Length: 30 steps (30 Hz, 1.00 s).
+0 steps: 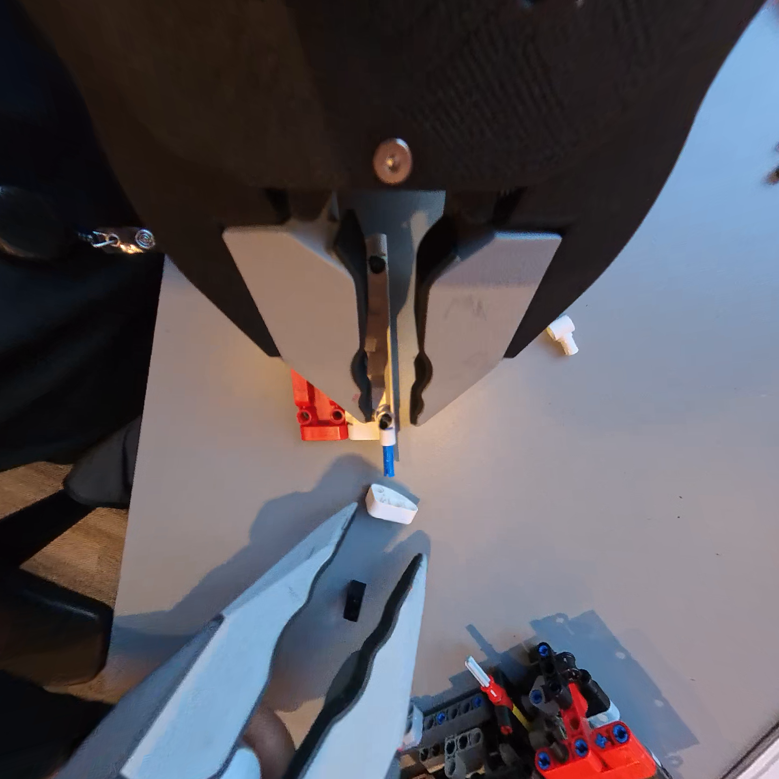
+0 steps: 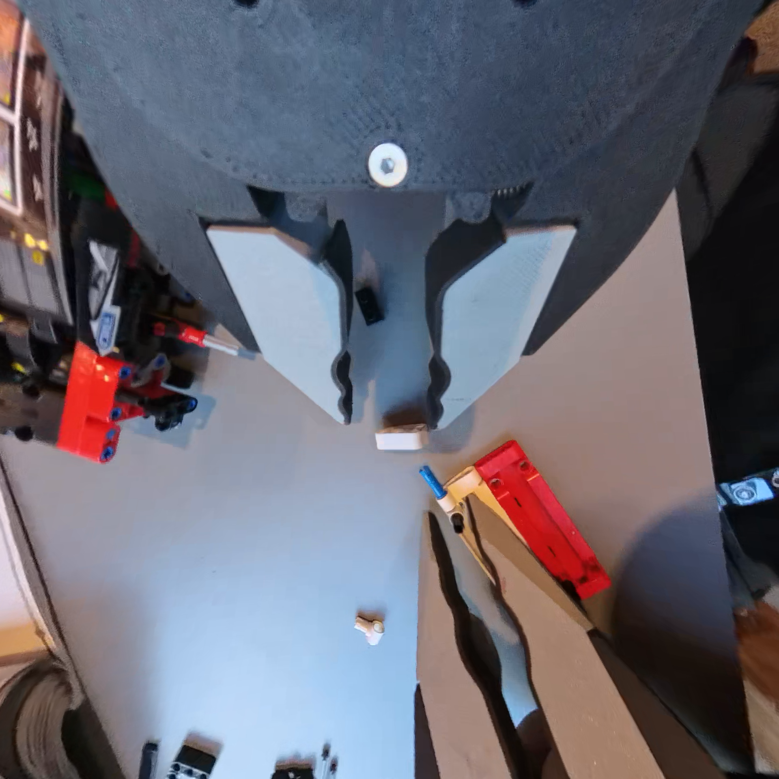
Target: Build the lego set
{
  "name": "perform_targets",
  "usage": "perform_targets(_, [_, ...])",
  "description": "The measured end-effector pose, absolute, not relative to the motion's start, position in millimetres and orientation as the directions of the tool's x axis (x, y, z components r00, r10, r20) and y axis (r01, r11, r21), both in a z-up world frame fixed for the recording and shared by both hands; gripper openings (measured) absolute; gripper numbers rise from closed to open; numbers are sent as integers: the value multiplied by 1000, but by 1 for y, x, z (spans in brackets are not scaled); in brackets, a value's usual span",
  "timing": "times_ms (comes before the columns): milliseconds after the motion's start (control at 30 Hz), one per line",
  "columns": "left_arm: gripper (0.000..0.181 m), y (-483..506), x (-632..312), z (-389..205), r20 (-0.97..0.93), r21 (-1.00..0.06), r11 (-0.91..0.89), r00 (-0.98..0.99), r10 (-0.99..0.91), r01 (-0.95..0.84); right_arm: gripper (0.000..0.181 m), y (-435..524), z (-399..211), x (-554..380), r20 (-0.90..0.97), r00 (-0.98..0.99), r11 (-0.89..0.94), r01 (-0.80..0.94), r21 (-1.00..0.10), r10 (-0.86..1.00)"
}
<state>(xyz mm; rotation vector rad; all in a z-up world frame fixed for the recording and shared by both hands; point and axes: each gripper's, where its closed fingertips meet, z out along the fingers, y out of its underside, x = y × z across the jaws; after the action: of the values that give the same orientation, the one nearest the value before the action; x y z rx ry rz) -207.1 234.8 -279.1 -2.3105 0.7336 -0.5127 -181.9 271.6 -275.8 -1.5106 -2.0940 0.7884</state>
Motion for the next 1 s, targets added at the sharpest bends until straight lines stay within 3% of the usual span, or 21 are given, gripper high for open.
perform_targets(133, [18,233,-203,-280,191,-684,-637,755,-627,-356,37,264,-279,-187,1,-410,310,689,-654,912])
perform_targets(267, [18,232,-203,-280,196,-679,-639,750,-632,-361,24,263,-283,-189,-17,-434,323,695,-642,901])
perform_targets(433, [17,228,-201,-275,249,-687,-644,723,-644,-337,24,259,-283,-191,-18,-460,332,666,-668,888])
perform_targets(700, [7,230,-194,-280,260,-682,-639,700,-666,-355,24,248,-282,-185,59,-559,445,588,-675,827])
perform_targets(1000, [7,232,-192,-280,230,-684,-616,686,-690,-390,23,243,-281,-178,28,-584,430,563,-706,811])
